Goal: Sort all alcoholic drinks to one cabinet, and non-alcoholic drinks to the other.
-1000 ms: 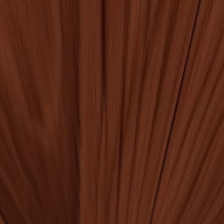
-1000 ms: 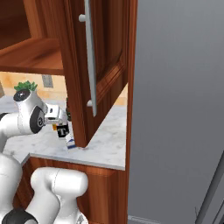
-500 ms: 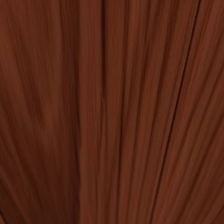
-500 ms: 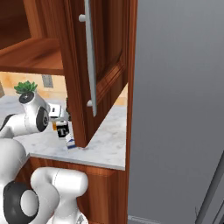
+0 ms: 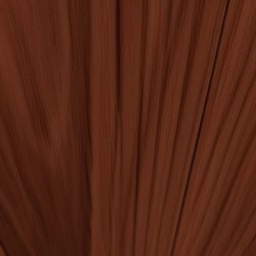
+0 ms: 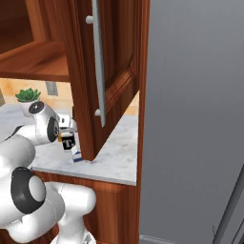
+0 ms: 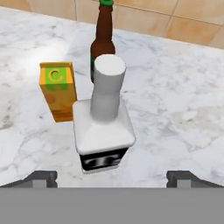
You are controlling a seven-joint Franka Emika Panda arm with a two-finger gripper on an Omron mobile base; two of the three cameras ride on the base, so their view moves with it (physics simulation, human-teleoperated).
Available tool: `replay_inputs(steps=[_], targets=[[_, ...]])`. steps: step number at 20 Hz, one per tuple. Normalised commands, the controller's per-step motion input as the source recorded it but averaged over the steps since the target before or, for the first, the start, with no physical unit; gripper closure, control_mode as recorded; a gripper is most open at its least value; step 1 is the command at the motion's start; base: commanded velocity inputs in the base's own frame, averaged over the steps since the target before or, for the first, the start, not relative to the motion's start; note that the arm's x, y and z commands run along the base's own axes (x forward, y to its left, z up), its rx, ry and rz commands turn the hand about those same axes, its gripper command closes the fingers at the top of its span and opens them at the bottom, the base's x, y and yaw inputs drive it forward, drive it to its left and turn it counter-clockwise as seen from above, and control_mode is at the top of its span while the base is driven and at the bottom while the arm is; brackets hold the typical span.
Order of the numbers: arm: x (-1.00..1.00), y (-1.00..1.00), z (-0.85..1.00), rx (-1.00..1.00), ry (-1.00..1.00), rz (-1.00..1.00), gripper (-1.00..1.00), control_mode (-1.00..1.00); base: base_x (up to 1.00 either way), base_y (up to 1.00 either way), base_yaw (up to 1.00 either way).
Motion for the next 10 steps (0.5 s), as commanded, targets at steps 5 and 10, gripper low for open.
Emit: replay_inputs(steps=[5, 10], targets=[[0.21, 0.03, -0.2, 0.0, 0.0, 0.04, -1.0, -1.0, 0.0, 0.0, 0.0], [0.31, 0.02, -0.01, 0.0, 0.0, 0.04, -1.0, -1.0, 0.0, 0.0, 0.0]])
